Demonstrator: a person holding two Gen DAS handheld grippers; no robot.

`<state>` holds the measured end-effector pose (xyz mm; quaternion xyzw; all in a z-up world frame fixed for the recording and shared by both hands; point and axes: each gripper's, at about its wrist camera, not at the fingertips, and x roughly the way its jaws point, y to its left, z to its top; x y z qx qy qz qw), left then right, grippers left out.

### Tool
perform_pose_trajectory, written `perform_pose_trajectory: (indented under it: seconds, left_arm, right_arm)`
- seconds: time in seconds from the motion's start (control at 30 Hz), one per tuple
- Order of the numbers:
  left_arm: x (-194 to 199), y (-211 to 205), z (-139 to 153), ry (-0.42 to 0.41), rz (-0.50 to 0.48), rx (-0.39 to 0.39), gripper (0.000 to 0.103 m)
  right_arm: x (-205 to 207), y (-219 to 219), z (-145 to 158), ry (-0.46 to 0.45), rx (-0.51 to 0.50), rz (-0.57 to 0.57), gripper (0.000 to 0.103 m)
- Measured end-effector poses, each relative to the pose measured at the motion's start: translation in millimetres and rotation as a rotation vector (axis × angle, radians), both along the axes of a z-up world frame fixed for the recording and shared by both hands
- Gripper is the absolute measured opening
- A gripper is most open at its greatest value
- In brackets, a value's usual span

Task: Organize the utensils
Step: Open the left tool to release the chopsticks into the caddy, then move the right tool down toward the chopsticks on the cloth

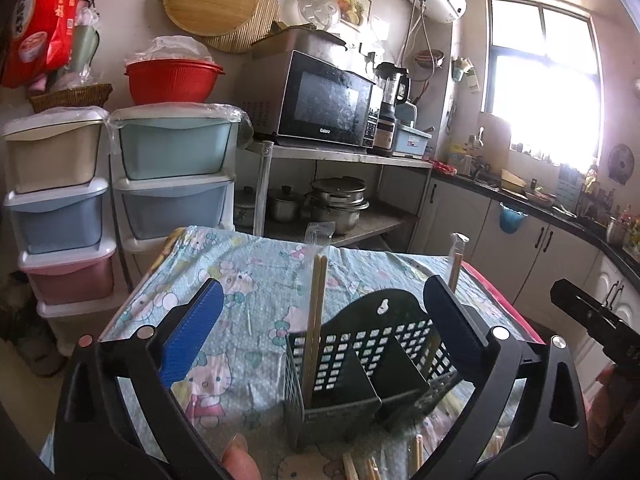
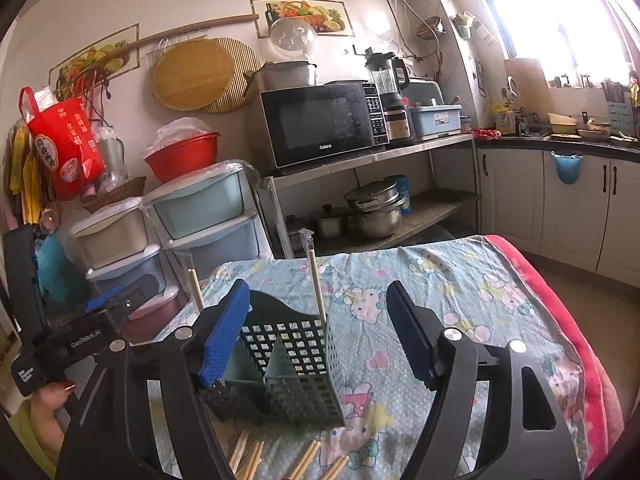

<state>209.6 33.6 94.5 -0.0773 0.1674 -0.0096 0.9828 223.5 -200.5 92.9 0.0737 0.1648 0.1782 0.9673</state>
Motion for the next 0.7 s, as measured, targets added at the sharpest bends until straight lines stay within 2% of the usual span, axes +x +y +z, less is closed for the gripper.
perform_pose_trajectory:
  seconds: [0.27, 0.7]
  left_arm:
    - [-20, 1, -1, -0.003, -0.004, -0.025, 0.092]
    - [-47, -3, -14, 0.034, -0.029, -0.036, 0.092]
  right_arm:
    - [-8, -5, -2, 0.009, 0.001, 0.000, 0.070]
    - [-44, -24, -8, 0.011, -0.020, 0.000, 0.071]
